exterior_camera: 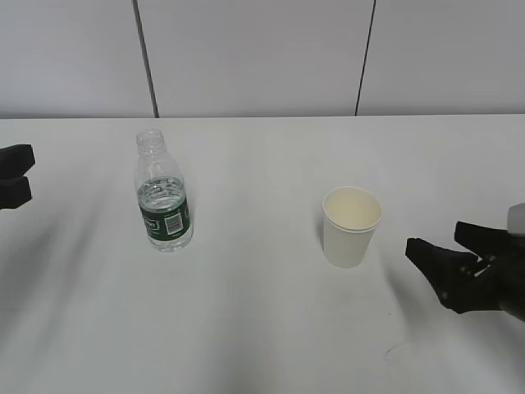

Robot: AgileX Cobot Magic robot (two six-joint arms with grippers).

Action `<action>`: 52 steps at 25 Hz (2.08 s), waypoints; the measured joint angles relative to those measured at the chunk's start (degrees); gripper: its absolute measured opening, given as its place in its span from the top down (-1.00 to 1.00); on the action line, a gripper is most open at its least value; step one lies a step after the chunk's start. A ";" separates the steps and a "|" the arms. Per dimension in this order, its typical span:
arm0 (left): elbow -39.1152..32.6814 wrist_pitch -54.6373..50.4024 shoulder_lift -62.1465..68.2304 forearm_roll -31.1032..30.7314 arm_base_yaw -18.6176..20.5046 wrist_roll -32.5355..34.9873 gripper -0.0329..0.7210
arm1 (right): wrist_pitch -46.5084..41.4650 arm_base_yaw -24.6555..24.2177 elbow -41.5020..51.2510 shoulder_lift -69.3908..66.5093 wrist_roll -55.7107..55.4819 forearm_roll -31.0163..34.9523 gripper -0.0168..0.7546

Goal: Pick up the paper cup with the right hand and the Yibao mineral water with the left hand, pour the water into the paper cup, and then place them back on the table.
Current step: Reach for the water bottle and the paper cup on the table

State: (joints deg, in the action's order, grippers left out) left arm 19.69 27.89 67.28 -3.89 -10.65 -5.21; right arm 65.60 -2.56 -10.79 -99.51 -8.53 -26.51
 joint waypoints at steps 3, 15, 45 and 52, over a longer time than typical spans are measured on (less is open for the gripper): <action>0.00 0.01 0.00 -0.03 0.00 0.00 -0.03 | 0.11 0.00 -2.11 -1.71 0.12 -1.26 -0.75; 0.00 0.07 0.00 -0.03 0.00 0.00 -0.03 | 0.21 0.00 -10.12 -12.42 0.12 -6.26 -0.75; 0.00 1.26 0.00 -0.21 0.00 0.00 -0.03 | 0.21 6.39 -22.09 -21.10 -0.09 -7.15 -0.75; 0.00 1.32 0.00 -0.23 0.00 0.00 -0.03 | 0.21 6.43 -24.32 -23.08 -0.68 -8.86 -0.75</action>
State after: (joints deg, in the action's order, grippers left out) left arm 19.69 29.21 67.28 -4.13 -10.65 -5.21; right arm 65.81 3.87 -35.12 -122.58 -9.21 -35.37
